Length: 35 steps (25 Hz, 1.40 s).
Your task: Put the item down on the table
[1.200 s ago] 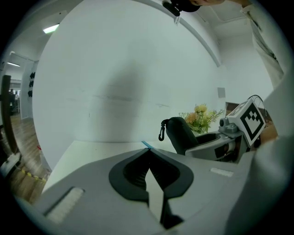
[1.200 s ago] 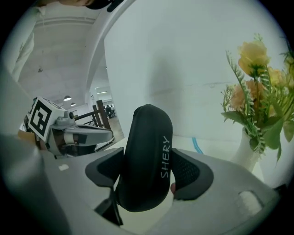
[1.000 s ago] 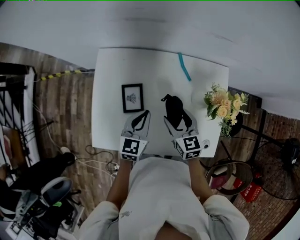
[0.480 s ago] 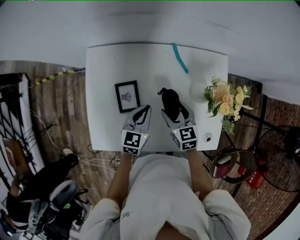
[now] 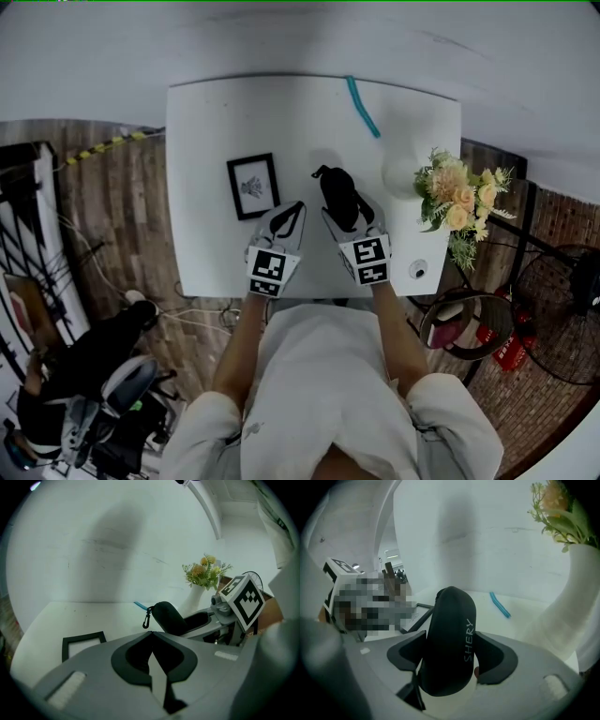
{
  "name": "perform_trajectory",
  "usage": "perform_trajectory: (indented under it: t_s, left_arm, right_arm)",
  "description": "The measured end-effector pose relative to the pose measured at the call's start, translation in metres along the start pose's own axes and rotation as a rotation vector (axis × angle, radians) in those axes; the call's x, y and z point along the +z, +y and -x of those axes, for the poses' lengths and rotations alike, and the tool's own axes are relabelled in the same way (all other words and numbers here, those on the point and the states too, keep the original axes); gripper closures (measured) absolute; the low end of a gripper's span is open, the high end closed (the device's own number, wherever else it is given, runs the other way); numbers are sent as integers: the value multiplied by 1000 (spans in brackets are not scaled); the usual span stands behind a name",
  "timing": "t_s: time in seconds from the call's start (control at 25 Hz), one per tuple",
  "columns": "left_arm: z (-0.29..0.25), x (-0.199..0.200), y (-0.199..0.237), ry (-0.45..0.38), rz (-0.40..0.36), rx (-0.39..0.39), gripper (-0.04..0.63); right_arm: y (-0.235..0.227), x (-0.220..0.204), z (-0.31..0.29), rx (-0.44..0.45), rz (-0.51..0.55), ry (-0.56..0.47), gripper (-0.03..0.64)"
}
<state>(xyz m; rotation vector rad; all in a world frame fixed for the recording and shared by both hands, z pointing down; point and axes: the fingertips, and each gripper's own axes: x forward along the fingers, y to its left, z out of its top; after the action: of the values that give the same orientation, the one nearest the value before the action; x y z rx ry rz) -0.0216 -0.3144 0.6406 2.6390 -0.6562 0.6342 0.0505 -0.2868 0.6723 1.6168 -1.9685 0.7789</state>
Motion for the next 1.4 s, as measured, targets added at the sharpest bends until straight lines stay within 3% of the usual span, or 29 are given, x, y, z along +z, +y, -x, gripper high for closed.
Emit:
perform_trajectory:
  t_s: [0.4,1.4]
  left_arm:
    - [-10,-14,-1,30,11,-12,578]
    - [-8,-17,3,23,31,-8,578]
  right_arm:
    - [-1,-19,-17,-4,9,67,291]
    - [8,-19,-31,12,101,118,290]
